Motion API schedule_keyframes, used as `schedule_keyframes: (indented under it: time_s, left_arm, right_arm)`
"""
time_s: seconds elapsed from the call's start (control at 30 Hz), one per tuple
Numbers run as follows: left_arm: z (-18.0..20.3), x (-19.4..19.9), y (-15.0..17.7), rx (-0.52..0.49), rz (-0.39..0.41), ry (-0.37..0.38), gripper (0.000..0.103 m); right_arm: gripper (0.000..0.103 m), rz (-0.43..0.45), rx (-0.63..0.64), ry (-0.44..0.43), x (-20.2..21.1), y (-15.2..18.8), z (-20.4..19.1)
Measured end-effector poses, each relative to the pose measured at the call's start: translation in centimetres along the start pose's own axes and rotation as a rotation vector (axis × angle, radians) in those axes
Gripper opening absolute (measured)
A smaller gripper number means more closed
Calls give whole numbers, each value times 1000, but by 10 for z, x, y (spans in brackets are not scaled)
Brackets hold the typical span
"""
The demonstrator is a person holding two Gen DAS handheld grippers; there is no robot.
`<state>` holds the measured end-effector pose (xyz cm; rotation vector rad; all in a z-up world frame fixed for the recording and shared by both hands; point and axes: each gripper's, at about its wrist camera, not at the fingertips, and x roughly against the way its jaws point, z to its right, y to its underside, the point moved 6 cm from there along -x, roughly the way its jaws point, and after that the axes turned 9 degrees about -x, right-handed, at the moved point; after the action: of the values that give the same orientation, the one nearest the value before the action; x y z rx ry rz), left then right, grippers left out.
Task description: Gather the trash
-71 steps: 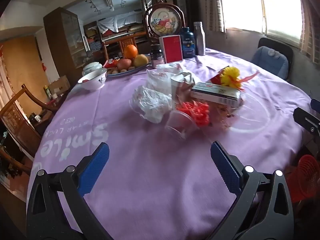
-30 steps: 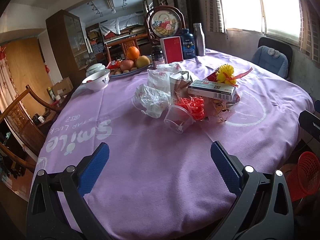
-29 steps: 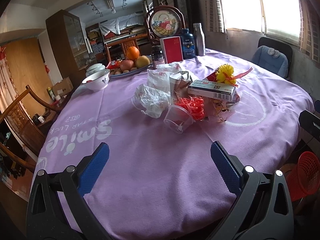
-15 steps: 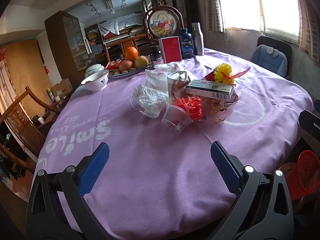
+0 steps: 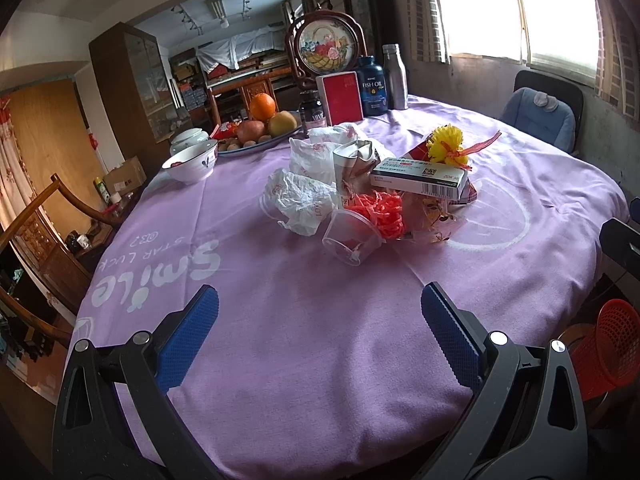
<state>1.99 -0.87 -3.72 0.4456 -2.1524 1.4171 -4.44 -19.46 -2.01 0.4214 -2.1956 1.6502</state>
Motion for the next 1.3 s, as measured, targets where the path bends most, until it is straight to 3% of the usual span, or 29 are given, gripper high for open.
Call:
schedule_keyframes:
  time_s: [0.67,1.0,1.3]
  left_arm:
    - [4,-5,4,-10,-10,6,97]
    - [4,-17,7,-13,-45,30,97]
    - [-21,-49,-3,21,-107,55,97]
  right_arm:
    - [97,-10,-11,-2,1,7,1]
    - [97,-33,-39,-1,4,18,-2]
    - [97,-67,-99,12,-1,21,15]
